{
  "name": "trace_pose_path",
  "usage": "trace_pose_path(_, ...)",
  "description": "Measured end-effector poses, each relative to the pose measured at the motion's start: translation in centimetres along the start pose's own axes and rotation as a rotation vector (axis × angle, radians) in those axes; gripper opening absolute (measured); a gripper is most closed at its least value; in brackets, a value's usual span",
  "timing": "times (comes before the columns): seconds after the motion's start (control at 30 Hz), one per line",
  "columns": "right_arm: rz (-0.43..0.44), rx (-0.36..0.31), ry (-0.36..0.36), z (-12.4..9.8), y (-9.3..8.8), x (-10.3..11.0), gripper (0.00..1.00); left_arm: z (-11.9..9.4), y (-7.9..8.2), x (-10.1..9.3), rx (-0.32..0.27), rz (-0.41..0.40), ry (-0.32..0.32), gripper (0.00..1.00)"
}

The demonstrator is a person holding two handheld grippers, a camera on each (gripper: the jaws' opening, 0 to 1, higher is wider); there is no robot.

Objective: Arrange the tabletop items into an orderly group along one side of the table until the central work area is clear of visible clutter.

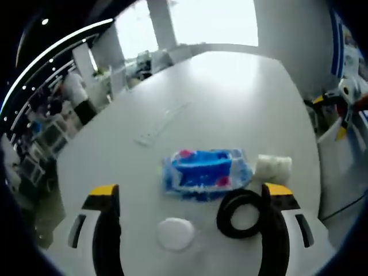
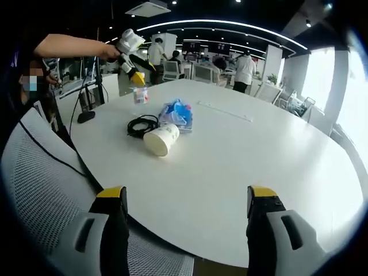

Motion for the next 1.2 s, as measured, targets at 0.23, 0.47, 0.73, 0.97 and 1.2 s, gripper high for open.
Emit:
trace_pose_path(0.23,0.005,0.001,0.004,0.0,0.0,0.0,0.86,0.4,-2.3,0.2,-0.04,-0.06,0.05,1.0)
trace_pose_path(0.47,0.012,-0.01,0.014,0.0,0.2,0.1,0.87,0.9,-4.5,0.6,-0.074,-0.14,0.113,0.99)
trace_pose_path(0.73,0.012,-0.007,0.006,0.0,0.1,0.0,0.87,1.6,-5.9,0.4,-0.113,-0.21,0.131,0.84)
trace_pose_path(0.97,0.013,-0.005,0.004,0.0,0.0,0.0,0.86,2.1,-6.9,0.1,-0.121,-0.252,0.15,0.73)
trace_pose_path(1.2,0.015,-0.002,0.003,0.0,0.0,0.0,0.86,2.2,-7.2,-0.1,-0.144,-0.274,0.152,0.7)
Point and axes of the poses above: the point that each gripper's makers call its tool centre point, and the gripper's own axes: z roughly forward along the fingers, x roughly to its left, y roughly out of its top, the point moved 7 cm from there along -z, roughly backward along the fingers, and after that the axes turned 5 degrees about x, right-handed, at the moved point
